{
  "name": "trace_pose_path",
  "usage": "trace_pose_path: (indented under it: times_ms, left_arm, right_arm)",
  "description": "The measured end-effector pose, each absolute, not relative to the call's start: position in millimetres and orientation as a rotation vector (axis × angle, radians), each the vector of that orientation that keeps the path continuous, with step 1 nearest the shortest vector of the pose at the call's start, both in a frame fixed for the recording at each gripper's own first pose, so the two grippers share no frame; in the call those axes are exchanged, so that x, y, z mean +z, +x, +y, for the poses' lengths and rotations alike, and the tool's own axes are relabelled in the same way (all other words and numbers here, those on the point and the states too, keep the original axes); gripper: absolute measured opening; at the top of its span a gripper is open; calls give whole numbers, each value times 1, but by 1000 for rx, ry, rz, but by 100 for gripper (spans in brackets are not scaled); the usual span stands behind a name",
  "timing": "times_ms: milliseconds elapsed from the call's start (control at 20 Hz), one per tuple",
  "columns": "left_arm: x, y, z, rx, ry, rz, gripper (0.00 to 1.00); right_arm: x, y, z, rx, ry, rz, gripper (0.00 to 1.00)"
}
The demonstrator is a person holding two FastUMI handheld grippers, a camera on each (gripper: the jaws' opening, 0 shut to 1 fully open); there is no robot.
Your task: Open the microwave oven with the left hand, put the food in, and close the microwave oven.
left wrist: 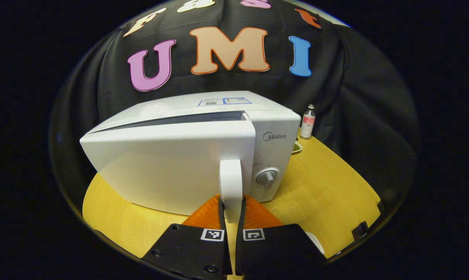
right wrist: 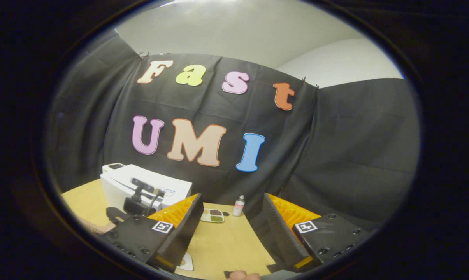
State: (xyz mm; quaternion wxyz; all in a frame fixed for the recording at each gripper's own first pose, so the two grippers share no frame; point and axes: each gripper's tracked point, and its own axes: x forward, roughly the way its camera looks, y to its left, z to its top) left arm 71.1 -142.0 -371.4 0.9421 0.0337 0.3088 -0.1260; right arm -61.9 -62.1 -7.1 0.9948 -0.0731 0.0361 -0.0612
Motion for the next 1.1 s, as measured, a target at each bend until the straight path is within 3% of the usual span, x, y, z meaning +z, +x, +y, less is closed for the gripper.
trace_pose_path:
  times_ms: [500, 1100]
  left_arm:
    - [-359, -22, -89, -331, 56, 613, 5]
    - [-351, -88, -5, -232, 51, 631, 5]
  right_arm:
    - [-31, -48, -26, -19, -104, 104, 97]
    - [-52, -26, 7, 50, -90, 122, 97]
